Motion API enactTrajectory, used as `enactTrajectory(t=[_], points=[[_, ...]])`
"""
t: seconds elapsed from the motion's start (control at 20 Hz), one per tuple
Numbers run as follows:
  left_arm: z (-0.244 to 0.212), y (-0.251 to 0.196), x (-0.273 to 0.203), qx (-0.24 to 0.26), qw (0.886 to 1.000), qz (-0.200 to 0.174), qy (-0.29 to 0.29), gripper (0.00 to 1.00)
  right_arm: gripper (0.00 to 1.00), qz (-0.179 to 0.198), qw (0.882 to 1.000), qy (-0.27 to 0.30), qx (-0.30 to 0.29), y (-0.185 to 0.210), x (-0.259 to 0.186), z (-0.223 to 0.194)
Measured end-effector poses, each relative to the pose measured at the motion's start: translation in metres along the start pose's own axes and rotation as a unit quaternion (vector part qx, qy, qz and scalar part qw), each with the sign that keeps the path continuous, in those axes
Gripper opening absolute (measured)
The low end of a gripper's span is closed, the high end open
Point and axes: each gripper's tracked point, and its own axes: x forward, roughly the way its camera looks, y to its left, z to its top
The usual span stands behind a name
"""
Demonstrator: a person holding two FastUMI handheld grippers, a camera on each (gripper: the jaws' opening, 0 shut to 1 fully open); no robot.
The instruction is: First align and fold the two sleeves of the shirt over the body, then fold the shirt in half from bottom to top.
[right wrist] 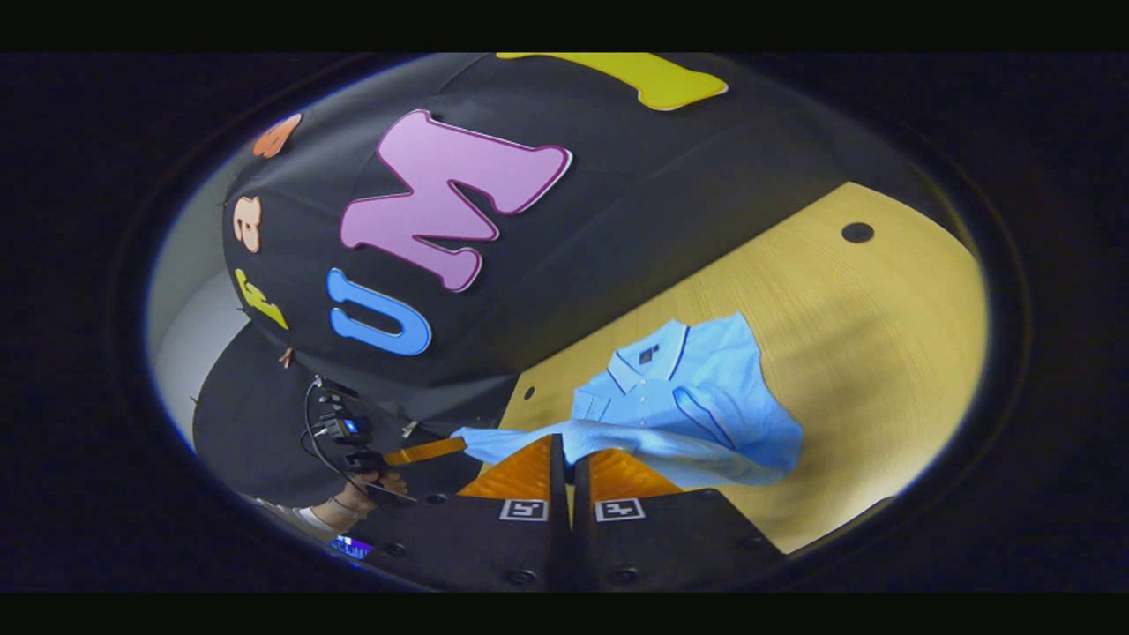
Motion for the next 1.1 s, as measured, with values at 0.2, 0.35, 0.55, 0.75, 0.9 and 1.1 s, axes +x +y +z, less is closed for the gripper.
enactTrajectory(t=[0.2,0.35,0.55,0.75,0.9,1.1], points=[[0.043,0.023,0.067,-0.013,0.999,0.034,-0.007,0.06,0.00,-0.027,0.999,-0.007,-0.028,-0.027,0.059,0.046],[0.062,0.041,0.113,-0.025,0.998,0.054,-0.006,0.06,0.05,-0.059,0.998,-0.006,-0.036,-0.060,0.103,0.070],[0.055,0.073,0.167,-0.019,0.995,0.096,0.022,0.06,0.05,-0.101,0.994,0.010,-0.035,-0.100,0.155,0.079],[0.028,0.085,0.205,-0.032,0.988,0.140,0.051,0.06,0.05,-0.135,0.989,0.024,-0.045,-0.132,0.186,0.066],[0.027,0.094,0.222,-0.021,0.986,0.161,0.044,0.06,0.05,-0.161,0.984,0.041,-0.059,-0.159,0.189,0.052],[0.024,0.108,0.215,-0.037,0.979,0.195,0.052,0.20,0.05,-0.178,0.981,0.043,-0.065,-0.173,0.179,0.058]])
